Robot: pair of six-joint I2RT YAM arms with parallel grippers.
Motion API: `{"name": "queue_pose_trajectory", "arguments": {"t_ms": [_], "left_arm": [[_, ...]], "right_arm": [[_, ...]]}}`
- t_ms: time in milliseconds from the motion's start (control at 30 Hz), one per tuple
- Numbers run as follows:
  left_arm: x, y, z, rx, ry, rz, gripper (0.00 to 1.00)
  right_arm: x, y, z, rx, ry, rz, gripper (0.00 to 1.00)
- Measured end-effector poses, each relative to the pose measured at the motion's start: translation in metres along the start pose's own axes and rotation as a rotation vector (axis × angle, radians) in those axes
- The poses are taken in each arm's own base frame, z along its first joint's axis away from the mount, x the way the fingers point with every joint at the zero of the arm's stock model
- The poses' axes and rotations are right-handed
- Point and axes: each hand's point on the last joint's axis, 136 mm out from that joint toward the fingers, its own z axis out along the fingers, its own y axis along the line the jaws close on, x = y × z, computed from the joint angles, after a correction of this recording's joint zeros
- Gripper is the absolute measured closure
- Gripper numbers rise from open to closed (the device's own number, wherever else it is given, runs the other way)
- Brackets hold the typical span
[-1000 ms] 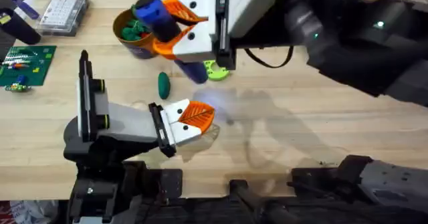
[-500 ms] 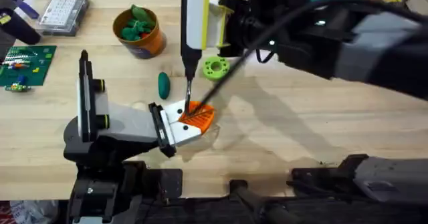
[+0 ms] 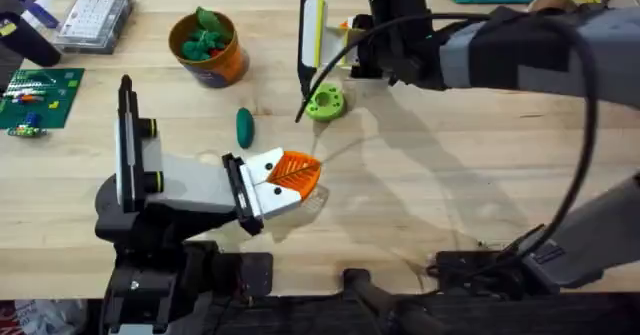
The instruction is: Pick up the gripper from the table and insert it into the empty holder that is missing its gripper. Then pick up a screw, insert it into the mounting hole, and use the screwdriver to tighten it. Finally, clean up the table by picking up the vegetable and placing it into the bucket.
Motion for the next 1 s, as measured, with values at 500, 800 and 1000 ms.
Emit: {"name": "queue_pose_trajectory", "arguments": {"t_ms": [500,800,1000], "left_arm": [[0.000,0.000,0.000,0.000,0.000,-0.001,0.988],[0.000,0.000,0.000,0.000,0.000,0.000,0.988],[0.000,0.000,0.000,0.000,0.000,-0.001,0.988]], "right_arm": [[0.048,0.019,0.041,-0.047,0.099,-0.274,0.952],[0.049,0.021,0.041,-0.066,0.099,-0.324,0.952],[0.049,0.021,0.041,-0.070,0.100,-0.329,0.952]]}}
